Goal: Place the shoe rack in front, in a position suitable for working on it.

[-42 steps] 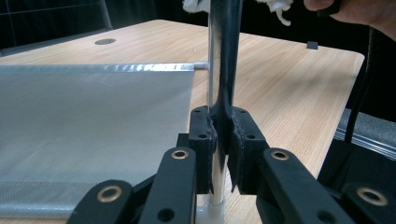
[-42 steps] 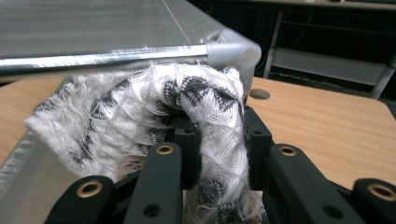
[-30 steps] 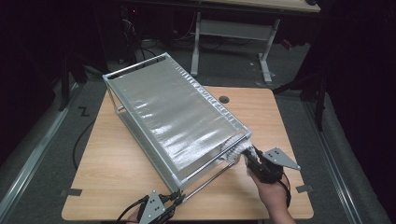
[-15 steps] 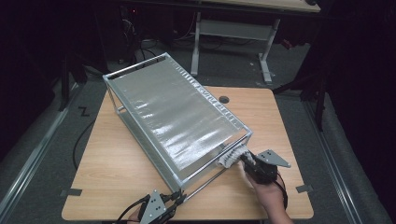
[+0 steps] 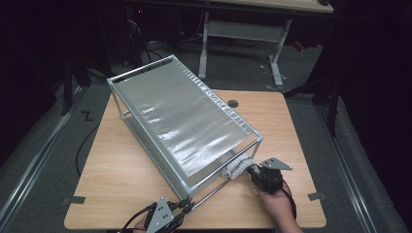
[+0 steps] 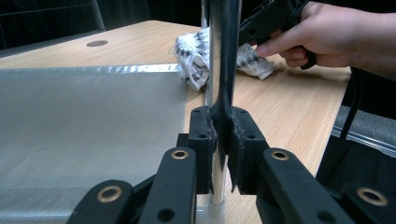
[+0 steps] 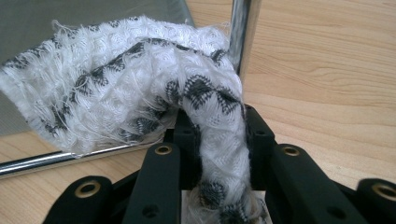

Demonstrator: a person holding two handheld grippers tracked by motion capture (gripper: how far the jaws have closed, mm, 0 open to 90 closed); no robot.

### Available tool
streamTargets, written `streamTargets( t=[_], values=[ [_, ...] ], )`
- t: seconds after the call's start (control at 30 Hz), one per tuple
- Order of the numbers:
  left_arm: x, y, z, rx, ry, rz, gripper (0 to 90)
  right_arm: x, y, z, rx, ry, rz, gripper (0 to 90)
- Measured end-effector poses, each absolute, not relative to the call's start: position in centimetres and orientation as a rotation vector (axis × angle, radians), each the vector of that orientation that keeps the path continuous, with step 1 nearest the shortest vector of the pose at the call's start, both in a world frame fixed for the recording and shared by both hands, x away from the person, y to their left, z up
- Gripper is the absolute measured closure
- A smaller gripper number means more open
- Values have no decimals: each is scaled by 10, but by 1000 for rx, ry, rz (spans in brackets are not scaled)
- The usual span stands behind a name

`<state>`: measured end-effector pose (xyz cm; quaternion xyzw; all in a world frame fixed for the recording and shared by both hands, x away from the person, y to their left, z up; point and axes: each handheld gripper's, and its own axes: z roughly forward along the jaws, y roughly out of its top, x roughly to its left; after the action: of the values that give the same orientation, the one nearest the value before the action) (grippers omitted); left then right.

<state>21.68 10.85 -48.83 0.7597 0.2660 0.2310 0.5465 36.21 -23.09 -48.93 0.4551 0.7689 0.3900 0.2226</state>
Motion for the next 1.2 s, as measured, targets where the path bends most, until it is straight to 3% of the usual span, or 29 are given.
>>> streamTargets(
  t=[0.47, 1.03, 1.2],
  values=[
    [217, 108, -488, 1803, 624, 548, 804, 358, -234, -479, 1238, 2074, 1114, 720],
    [216, 108, -489, 1808, 616, 551, 804, 332, -246, -414, 1094, 1825, 1359, 713],
    [216, 108, -489, 1810, 614, 553, 803, 328, -244, -408, 1075, 1808, 1359, 717]
  ],
)
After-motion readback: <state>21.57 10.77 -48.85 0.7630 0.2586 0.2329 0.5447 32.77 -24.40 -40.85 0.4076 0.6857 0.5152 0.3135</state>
